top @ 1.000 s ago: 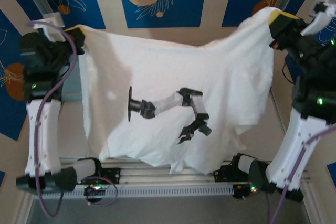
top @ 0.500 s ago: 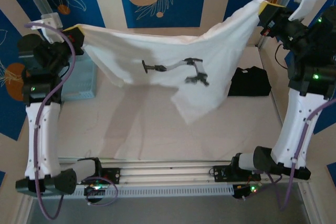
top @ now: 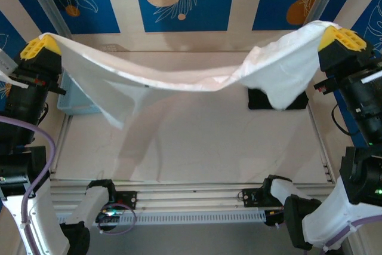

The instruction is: Fold the inside-out t-shirt

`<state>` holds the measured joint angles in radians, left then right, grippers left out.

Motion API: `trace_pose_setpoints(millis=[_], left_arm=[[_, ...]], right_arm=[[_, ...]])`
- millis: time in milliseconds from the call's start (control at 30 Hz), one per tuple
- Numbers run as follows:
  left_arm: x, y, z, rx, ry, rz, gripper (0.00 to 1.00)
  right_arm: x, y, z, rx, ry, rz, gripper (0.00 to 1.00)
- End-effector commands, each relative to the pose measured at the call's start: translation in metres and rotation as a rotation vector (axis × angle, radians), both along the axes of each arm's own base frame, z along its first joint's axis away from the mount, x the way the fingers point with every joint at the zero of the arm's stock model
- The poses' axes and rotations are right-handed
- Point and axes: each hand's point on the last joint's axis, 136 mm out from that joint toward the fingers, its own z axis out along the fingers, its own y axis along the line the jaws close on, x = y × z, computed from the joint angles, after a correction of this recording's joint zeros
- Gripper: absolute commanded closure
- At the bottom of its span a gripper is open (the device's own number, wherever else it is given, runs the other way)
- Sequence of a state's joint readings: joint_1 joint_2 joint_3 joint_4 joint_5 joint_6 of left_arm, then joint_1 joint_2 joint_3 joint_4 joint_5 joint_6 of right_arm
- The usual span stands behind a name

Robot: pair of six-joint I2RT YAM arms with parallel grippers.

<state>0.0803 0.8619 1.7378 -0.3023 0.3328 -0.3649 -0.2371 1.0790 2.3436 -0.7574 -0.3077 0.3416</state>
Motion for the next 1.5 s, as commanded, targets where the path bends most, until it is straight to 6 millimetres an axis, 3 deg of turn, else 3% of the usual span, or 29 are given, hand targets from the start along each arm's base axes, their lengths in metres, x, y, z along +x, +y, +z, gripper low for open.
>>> trace_pose_setpoints(millis=[0,167,267,367,567,667,767,867,967,1067,1167,1233,1333,1467], left_arm=[[0.032,0.0,-0.008,-0.016,0.057,-0.022,1.0],[0.082,0.004,-0.02,-0.046,0.12,-0.035,1.0],[0.127,0.009,-0.04,-0.065,0.188,-0.028,1.0],[0.176,0.014,-0.071,-0.084,0.271,-0.016,1.0],[0.28,0.019,-0.162,-0.086,0.463,0.026,1.0],[0.331,0.02,-0.222,-0.082,0.575,0.051,1.0],[0.382,0.028,-0.294,-0.081,0.692,0.107,0.98],[0.431,0.033,-0.362,-0.069,0.823,0.14,0.85],[0.465,0.039,-0.409,-0.071,0.925,0.174,0.62],[0.465,0.043,-0.432,-0.082,1.028,0.205,0.47],[0.437,0.033,-0.44,-0.138,1.089,0.161,0.38],[0.408,0.023,-0.446,-0.196,1.102,0.122,0.34],[0.354,0.001,-0.455,-0.289,1.096,0.039,0.31],[0.277,-0.023,-0.494,-0.367,1.144,-0.034,0.31]], right_arm=[[0.026,-0.014,-0.004,0.001,0.038,-0.061,1.0],[0.061,-0.023,-0.008,-0.01,0.072,-0.068,1.0],[0.096,-0.03,-0.018,-0.009,0.111,-0.062,1.0],[0.141,-0.035,-0.034,-0.004,0.174,-0.031,1.0],[0.257,-0.028,-0.091,-0.051,0.313,-0.003,1.0],[0.328,-0.017,-0.139,-0.062,0.41,0.023,1.0],[0.405,0.0,-0.206,-0.057,0.52,0.051,1.0],[0.479,0.017,-0.281,-0.004,0.631,0.097,0.96],[0.522,0.025,-0.336,0.016,0.697,0.087,0.77],[0.528,0.029,-0.368,0.012,0.766,0.069,0.63],[0.513,0.039,-0.395,-0.088,0.869,0.033,0.58],[0.493,0.048,-0.411,-0.147,0.921,0.035,0.57],[0.439,0.067,-0.435,-0.178,1.015,0.087,0.54],[0.336,0.112,-0.492,-0.279,1.185,0.186,0.46]])
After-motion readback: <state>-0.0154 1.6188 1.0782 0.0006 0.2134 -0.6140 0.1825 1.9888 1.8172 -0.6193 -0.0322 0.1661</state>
